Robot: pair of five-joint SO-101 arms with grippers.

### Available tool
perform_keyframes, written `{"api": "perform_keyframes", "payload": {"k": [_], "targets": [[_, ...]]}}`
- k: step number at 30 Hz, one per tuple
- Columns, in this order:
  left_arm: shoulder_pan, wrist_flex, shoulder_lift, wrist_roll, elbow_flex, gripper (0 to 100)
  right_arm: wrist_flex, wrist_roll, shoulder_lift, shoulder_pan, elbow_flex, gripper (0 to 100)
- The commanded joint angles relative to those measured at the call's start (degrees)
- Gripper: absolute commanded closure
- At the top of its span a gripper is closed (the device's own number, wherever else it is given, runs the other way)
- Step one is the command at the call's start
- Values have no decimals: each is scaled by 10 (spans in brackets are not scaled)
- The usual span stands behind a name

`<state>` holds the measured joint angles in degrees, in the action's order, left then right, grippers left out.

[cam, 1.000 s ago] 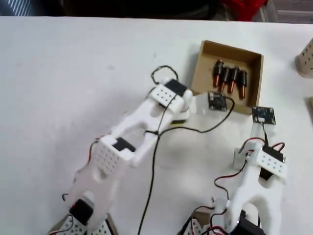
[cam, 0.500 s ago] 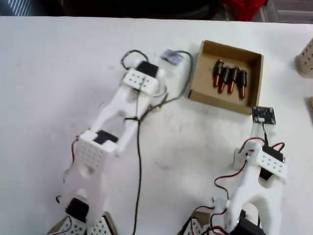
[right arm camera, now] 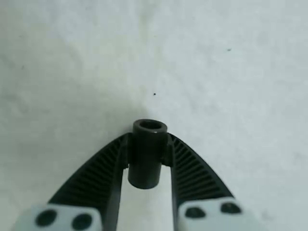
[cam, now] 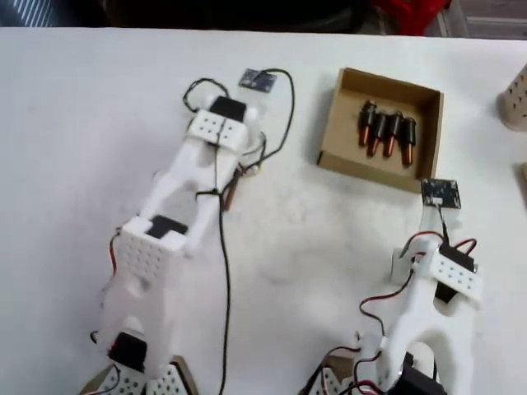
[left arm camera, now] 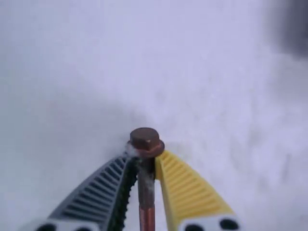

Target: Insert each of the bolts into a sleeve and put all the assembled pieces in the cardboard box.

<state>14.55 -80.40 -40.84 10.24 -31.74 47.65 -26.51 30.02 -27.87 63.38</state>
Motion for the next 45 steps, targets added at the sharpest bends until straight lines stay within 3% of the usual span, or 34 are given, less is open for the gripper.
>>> {"api": "perform_keyframes", "payload": {"k": [1, 6, 12, 15, 22, 31, 38, 45], "targets": [[-16, 119, 141, -25, 126, 981, -9, -7, 1, 7, -3, 981], [1, 338, 385, -31, 431, 980, -9, -7, 1, 7, -3, 981], [0, 523, 569, -55, 670, 980, -9, -7, 1, 11, -3, 981], [-14, 610, 618, -101, 761, 980, -10, -3, 2, 46, -3, 981], [-78, 824, 700, -103, 927, 980, -25, 42, 21, 168, -15, 981], [-110, 909, 702, -103, 977, 980, -61, 149, 193, 403, -6, 981], [-114, 955, 673, -103, 977, 980, -281, 222, 313, 549, 106, 981], [-141, 983, 670, -103, 978, 980, -527, 271, 326, 607, 203, 981]]}}
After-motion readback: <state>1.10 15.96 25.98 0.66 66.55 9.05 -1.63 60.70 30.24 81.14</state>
